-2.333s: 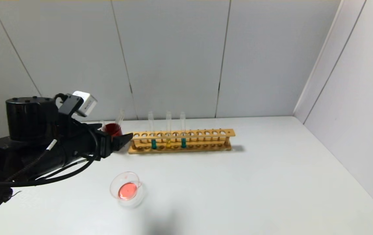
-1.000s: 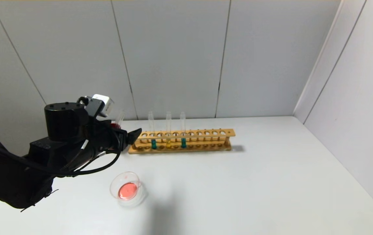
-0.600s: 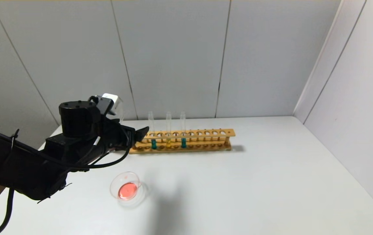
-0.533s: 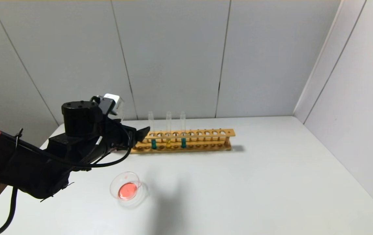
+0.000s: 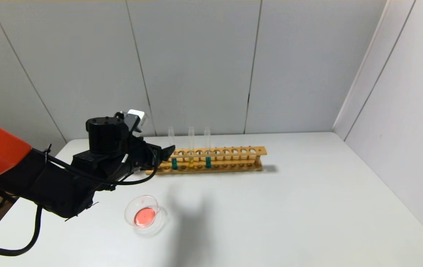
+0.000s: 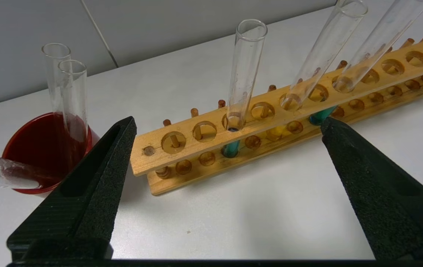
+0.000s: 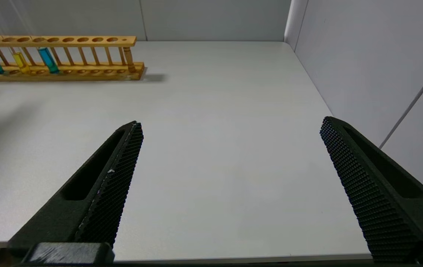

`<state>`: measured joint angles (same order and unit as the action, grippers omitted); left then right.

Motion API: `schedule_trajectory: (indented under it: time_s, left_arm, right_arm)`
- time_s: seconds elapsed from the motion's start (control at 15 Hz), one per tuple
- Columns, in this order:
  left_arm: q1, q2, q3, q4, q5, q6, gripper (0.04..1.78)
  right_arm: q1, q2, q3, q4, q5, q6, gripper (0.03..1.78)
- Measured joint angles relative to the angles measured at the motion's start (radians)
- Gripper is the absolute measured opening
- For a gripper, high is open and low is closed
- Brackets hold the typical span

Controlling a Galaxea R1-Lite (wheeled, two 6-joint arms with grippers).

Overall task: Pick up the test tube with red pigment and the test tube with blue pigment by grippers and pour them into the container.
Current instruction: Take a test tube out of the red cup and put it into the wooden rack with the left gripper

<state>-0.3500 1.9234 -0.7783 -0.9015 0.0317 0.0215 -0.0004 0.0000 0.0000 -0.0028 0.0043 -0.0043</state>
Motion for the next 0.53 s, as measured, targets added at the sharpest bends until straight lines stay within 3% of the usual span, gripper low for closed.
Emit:
schedule_trajectory:
  time_s: [0.53]
  left_arm:
    - [-0.007,0.105,-0.082,-0.029,0.001,0.0,1.75]
  right_arm:
    - [0.0,0.0,0.0,0.0,0.0,0.0,1.75]
